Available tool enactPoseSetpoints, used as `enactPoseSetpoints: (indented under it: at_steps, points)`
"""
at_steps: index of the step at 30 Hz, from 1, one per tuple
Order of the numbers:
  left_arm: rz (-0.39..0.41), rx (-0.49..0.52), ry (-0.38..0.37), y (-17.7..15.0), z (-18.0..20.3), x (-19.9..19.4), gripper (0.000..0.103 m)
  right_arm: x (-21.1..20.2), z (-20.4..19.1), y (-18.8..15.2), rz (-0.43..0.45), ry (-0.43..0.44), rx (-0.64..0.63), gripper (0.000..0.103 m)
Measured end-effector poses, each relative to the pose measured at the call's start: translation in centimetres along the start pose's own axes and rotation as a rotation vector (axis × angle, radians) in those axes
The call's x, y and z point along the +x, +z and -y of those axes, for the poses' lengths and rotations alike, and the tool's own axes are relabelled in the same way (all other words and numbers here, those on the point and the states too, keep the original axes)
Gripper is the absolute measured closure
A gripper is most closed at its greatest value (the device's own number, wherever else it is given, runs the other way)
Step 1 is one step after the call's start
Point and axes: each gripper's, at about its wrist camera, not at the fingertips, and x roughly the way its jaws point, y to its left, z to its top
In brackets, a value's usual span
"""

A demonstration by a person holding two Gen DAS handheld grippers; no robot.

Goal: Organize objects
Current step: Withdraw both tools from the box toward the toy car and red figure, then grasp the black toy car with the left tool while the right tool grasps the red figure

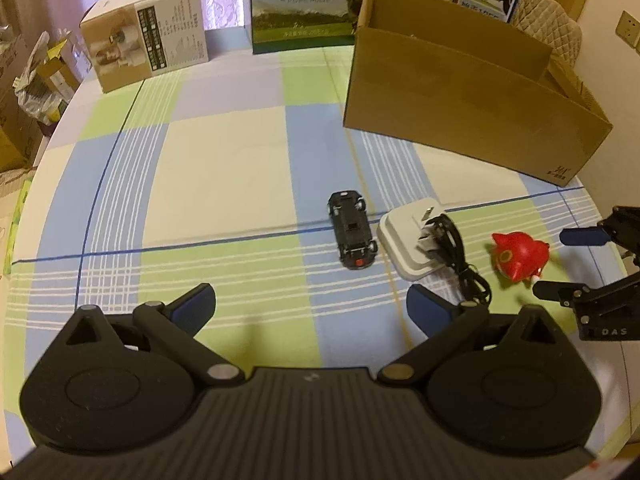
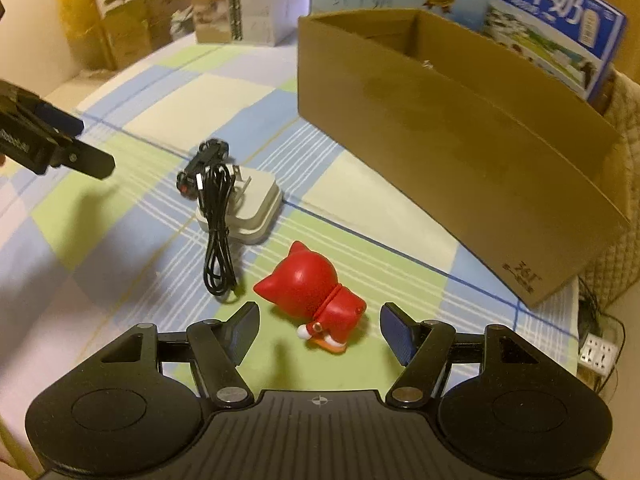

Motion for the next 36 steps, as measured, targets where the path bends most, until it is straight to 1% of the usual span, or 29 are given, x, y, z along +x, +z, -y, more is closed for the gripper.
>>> enactPoseSetpoints:
  at_steps: [4, 8, 10, 11, 14, 17, 20, 24, 27, 32, 34, 36]
  points:
    - [-0.014, -0.015, 0.010, -0.1, -0.6, 0.5, 0.004, 1.5, -0.2, 0.3, -0.018, -0.006, -0.077, 0.038]
    - [-0.023, -0.026, 0.019, -0.1, -1.1, 0.9, 0.005, 2.5, 0.1, 0.5, -0.022, 0.029, -0.112, 0.039]
    - [-0.029, -0.033, 0.019, -0.1, -1.3, 1.2, 0.005, 2.8, 0.2, 0.6, -0.020, 0.053, -0.114, 0.041]
    - [-0.031, -0.035, 0.020, -0.1, -1.4, 1.3, 0.005, 2.9, 0.2, 0.6, -0.021, 0.062, -0.114, 0.046]
    - [-0.038, -0.039, 0.021, 0.0, -1.5, 1.7, 0.007, 3.0, 0.1, 0.7, -0.011, 0.066, -0.101, 0.050]
    - [-0.044, -0.041, 0.019, 0.1, -1.5, 2.3, 0.008, 3.3, 0.1, 0.8, -0.006, 0.044, -0.051, 0.059]
    - [-0.042, -0.035, 0.013, 0.4, -1.2, 2.9, 0.009, 3.4, 0.2, 1.0, -0.003, 0.011, 0.045, 0.060]
    - [-0.029, -0.022, -0.001, 0.9, -0.7, 3.7, 0.012, 3.4, 0.2, 1.1, -0.013, -0.075, 0.141, 0.060]
    - [-0.011, -0.009, -0.011, 1.7, -0.2, 4.4, 0.013, 3.1, 0.6, 0.9, -0.025, -0.116, 0.179, 0.060]
    - [0.006, -0.013, -0.041, 3.0, 0.2, 6.1, 0.025, 2.2, 1.3, -0.2, -0.030, -0.143, 0.223, 0.060]
    - [0.006, -0.005, -0.053, 3.4, 0.3, 6.9, 0.035, 1.7, 1.5, -0.8, -0.028, -0.153, 0.242, 0.060]
    - [0.000, 0.005, -0.060, 3.8, 0.6, 7.7, 0.037, 1.6, 1.8, -1.3, -0.027, -0.162, 0.260, 0.060]
